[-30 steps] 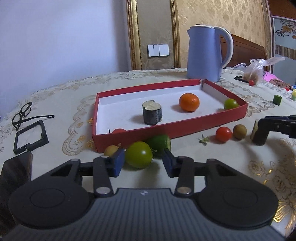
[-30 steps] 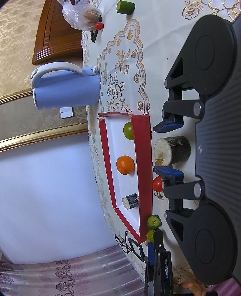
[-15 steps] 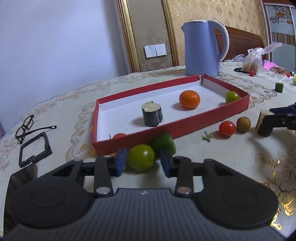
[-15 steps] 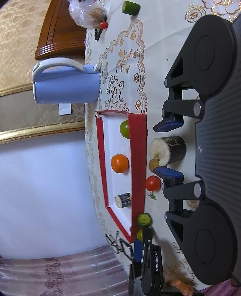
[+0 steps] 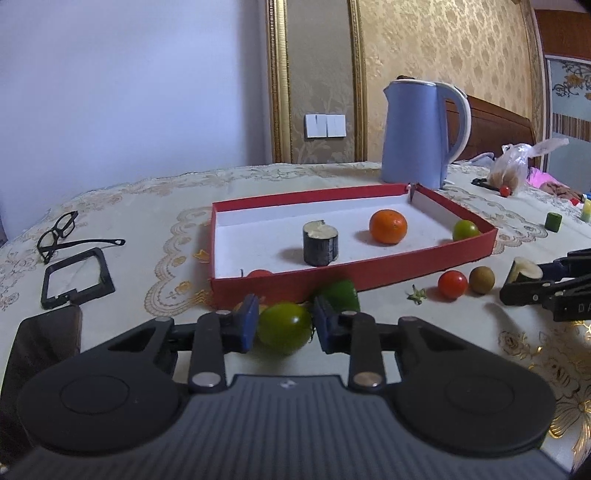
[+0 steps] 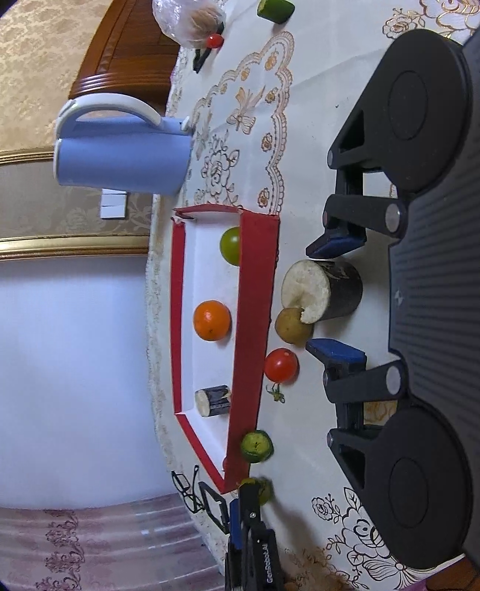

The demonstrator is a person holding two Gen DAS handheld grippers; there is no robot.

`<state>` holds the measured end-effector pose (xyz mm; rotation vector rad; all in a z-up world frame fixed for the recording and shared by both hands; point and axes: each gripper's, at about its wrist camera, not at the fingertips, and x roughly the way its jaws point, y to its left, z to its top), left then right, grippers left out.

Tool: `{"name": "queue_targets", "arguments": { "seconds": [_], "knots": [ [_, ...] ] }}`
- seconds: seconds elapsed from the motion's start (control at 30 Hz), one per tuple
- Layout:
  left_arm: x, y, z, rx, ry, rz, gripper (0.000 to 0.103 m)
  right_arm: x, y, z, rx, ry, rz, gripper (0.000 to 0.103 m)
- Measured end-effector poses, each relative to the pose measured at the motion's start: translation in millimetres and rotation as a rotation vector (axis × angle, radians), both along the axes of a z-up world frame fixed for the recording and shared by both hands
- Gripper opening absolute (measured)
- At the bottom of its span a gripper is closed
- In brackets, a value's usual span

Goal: Organize fruits
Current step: 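Move the left gripper toward a green tomato while the right holds the log piece, then close the left gripper on the green tomato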

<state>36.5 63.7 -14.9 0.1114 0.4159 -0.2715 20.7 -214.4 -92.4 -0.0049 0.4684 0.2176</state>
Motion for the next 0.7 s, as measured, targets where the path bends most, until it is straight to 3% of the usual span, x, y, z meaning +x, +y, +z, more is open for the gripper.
{"name": "queue_targets", "arguments": {
  "seconds": [0.1,0.4,0.43,0.5,0.53,0.63,0.7],
  "knots": [
    [-3.2,5.6,1.5,-0.026,-0.006,0.000,0.025,-1.9,3.1,0.0,-0.030,-0.013,-0.011,0.034],
    [-7.9,2.0,-0.6,0.026,0.000,-0.001,0.026,-7.4,0.4,1.0,-0.004,-0.024,-0.005,0.034],
    [-8.8,2.0,-0.9,0.028,0.004,0.000,0.028,-7.2,-0.1,0.5,-0.002,-0.023,-0.008,0.034],
    [-8.2,1.3,-3.3,0.041,0.021,0.005,0.048,-6.5,-1.8,-0.2,0.007,-0.019,-0.009,0.034],
    [-7.9,0.4,-5.9,0.048,0.026,0.014,0.065,-6.5,-2.2,-0.1,0.012,-0.019,-0.009,0.034],
    [-13.0,-1.1,-4.9,0.055,-0.012,0.028,0.066,-5.8,-2.8,-0.7,0.019,-0.017,-0.010,0.034],
    [-11.6,-2.7,-5.0,0.045,0.005,0.004,0.061,-5.9,-3.2,-0.7,0.022,-0.018,-0.011,0.034]
  ]
}}
